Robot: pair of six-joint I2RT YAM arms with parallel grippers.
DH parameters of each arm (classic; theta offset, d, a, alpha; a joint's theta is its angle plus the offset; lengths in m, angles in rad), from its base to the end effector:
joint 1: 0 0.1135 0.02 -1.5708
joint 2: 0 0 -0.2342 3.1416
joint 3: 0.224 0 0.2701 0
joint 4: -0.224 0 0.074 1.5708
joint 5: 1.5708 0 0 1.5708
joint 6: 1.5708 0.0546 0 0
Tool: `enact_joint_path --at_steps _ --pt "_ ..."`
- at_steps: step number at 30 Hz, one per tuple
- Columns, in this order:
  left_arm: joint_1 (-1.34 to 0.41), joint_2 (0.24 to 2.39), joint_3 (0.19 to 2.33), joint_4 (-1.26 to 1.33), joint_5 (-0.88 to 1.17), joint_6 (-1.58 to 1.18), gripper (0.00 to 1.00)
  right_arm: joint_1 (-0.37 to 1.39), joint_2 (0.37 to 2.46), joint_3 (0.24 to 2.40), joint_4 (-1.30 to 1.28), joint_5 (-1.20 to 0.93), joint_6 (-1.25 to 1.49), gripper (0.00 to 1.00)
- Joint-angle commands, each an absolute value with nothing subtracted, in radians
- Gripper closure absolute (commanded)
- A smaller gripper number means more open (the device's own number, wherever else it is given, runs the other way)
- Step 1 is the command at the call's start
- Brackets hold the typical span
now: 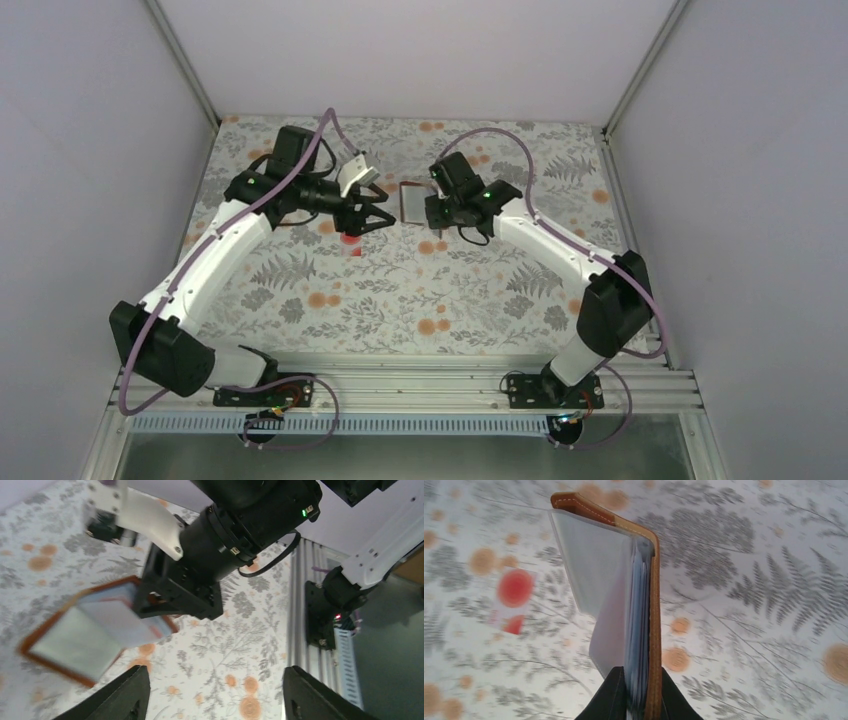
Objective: Take the credit cards out of the card holder
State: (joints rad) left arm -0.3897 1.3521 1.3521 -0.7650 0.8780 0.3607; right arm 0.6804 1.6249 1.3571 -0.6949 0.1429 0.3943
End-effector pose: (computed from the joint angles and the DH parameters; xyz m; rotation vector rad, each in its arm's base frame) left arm 0.2718 -0.1570 0.3267 1.1925 1.8494 -1.0264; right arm 0.2969 0.2303 0.2304 -0.3053 2.5193 0.2515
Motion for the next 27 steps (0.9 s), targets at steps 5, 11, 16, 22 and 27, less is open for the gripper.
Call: enact_joint_path --at_steps 5,11,16,22,27 --pt "-0.417 1.394 1.337 -0.685 0.554 0.291 0.0 0.702 1.557 1.357 -0.5 -0.247 0.449 0.96" --pt "-0.437 1.433 1.346 -0.662 0.43 0.263 0.0 0.724 1.536 1.355 -0.395 -0.351 0.526 0.96" --pt "-0.443 1.439 1.322 -0.65 0.354 0.275 0.0 0.726 1.516 1.355 -0.336 -0.409 0.555 0.96" --pt "-0.441 1.417 1.303 -0.641 0.265 0.308 0.0 0.726 1.496 1.365 -0.36 -0.422 0.533 0.96" --pt "-0.441 1.408 1.295 -0.638 0.199 0.327 0.01 0.724 1.472 1.356 -0.359 -0.446 0.525 0.96"
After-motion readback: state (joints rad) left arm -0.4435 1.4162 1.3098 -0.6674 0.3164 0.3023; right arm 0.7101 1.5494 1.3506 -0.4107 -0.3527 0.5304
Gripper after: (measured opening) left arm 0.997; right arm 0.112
